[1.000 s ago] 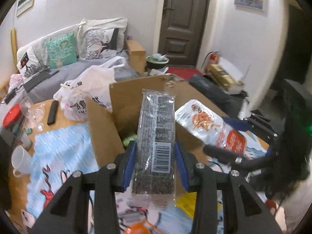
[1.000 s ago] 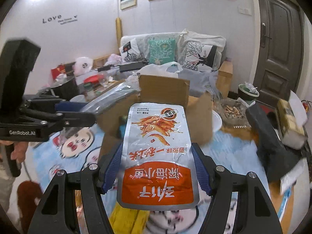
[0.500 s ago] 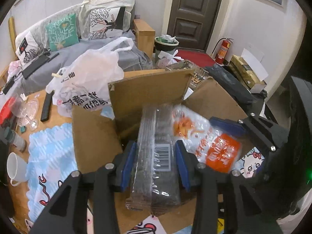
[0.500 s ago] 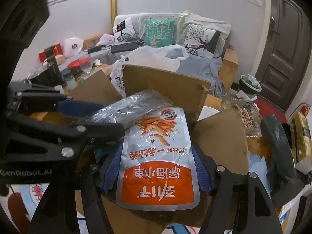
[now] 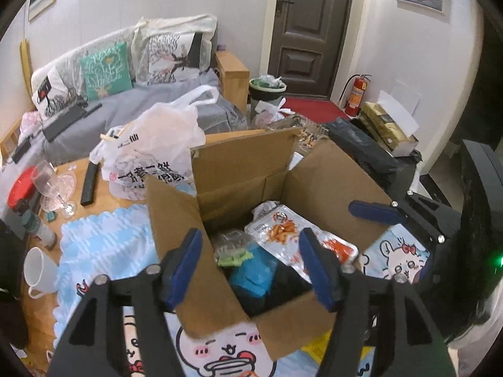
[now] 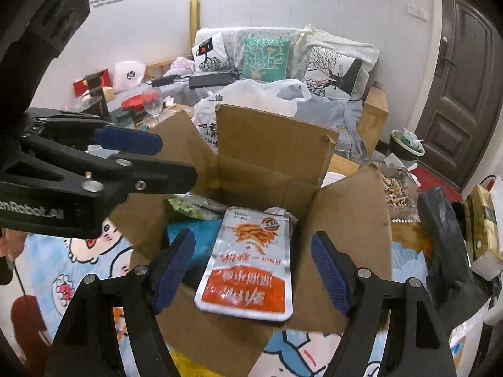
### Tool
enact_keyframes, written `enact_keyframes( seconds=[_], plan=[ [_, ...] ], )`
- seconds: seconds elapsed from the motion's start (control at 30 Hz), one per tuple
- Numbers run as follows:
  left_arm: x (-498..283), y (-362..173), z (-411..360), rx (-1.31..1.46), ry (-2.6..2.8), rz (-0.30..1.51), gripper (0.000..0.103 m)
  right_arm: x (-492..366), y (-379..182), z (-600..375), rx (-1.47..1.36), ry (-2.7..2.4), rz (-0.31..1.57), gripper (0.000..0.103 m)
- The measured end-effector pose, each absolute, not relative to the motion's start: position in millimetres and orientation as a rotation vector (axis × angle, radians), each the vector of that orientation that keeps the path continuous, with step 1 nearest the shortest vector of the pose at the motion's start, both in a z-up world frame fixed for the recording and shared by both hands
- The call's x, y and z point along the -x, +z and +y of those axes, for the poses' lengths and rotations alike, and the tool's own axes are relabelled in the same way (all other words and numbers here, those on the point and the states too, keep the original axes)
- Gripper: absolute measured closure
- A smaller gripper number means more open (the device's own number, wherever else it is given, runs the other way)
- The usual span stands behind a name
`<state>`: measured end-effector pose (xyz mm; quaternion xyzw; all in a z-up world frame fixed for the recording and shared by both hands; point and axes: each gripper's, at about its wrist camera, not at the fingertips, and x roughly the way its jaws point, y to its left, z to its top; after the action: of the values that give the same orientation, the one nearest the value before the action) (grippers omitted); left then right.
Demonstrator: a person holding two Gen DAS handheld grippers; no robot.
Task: Organize snacks
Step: 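Carry both packets into the box and open both grippers, then lower the right gripper onto the orange sausage bag and close it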
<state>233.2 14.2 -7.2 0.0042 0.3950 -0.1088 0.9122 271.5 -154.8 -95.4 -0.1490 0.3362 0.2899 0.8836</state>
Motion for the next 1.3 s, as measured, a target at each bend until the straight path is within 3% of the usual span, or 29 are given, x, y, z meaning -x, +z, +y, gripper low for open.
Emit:
enact_keyframes(
  seconds=[0.33, 0.43, 0.57, 0.77, 0.97, 1.3],
  plan=[
    [-131, -26, 14, -0.023, -0.282, 0.753, 0.035, -187, -93, -197, 0.210, 0.700, 0.667, 0.030],
    [-105, -47, 24, 0.024, -0.282, 0.769, 0.029, -156, -105, -207, 0.193, 0.728, 0.676, 0.030],
    [-80, -89, 38, 0.066, -0.227, 0.810, 0.029, -126, -131, -213, 0.165, 0.750, 0.719, 0.030],
    [-65, -135, 62, 0.111, -0.196, 0.871, 0.029, -90, -168, -188, 0.167, 0.824, 0.784, 0.028],
    [-58, -139, 87, 0.148, -0.170, 0.848, 0.029, -72, -196, -142, 0.193, 0.886, 0.848, 0.020],
    [-55, -152, 118, 0.221, -0.160, 0.843, 0.029, -61, -224, -87, 0.345, 0.799, 0.859, 0.020]
  ],
)
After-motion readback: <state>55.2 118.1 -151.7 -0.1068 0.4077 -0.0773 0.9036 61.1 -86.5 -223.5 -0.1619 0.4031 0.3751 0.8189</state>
